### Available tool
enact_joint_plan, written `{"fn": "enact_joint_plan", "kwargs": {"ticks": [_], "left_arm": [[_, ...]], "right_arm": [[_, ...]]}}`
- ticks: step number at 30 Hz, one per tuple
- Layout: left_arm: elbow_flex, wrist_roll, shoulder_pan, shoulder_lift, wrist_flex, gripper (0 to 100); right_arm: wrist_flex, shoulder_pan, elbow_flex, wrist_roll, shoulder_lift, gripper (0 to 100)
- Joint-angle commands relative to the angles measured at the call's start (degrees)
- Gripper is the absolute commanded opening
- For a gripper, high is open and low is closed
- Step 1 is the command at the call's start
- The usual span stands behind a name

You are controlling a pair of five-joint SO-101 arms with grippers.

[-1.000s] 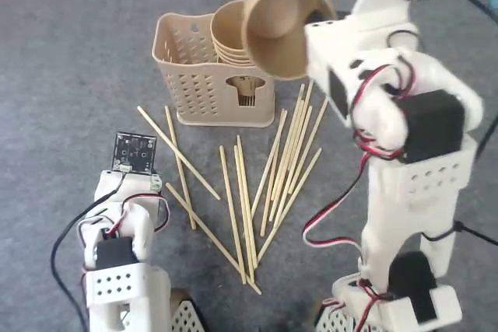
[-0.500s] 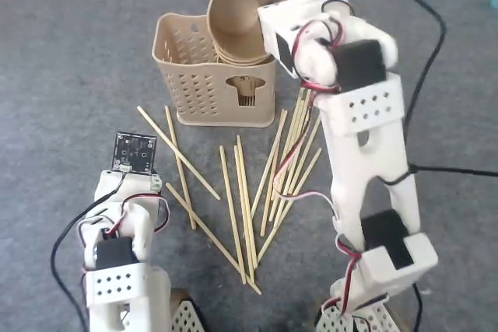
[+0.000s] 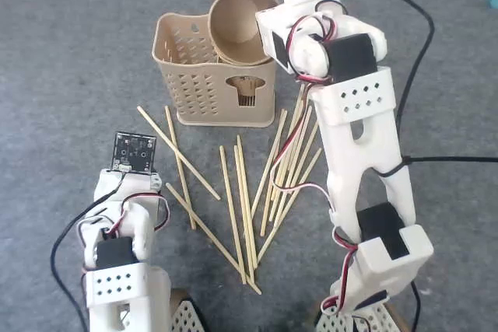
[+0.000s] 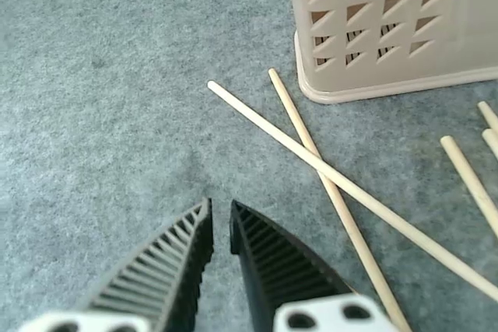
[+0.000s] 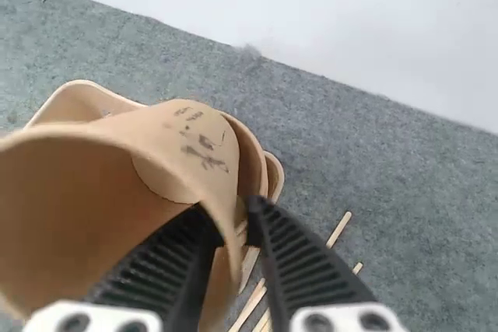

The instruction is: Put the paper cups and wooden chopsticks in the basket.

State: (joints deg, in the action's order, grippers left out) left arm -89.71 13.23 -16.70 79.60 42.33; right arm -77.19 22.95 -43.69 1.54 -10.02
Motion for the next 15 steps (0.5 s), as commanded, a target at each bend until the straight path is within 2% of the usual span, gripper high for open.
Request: {"fn": "enact_joint_plan", "kwargs": {"ticks": [1, 6, 13, 15], "left_arm": [[0.3, 0.4, -0.3, 1.1, -1.5, 4], [0.3, 0.4, -0.3, 1.1, -1.6, 4], [0.3, 0.4, -0.3, 1.1, -1.6, 4], [0.3, 0.4, -0.3, 1.1, -1.6, 4]], "right_arm": [[-0.4, -0.3, -1.3, 1.0, 1.5, 21.0], [-4.7, -0.4, -4.4, 1.0, 5.4, 22.1], [-16.3, -0.3, -6.4, 0.4, 12.9, 21.8], [-19.3, -0.3, -6.3, 0.4, 13.7, 18.0]]}}
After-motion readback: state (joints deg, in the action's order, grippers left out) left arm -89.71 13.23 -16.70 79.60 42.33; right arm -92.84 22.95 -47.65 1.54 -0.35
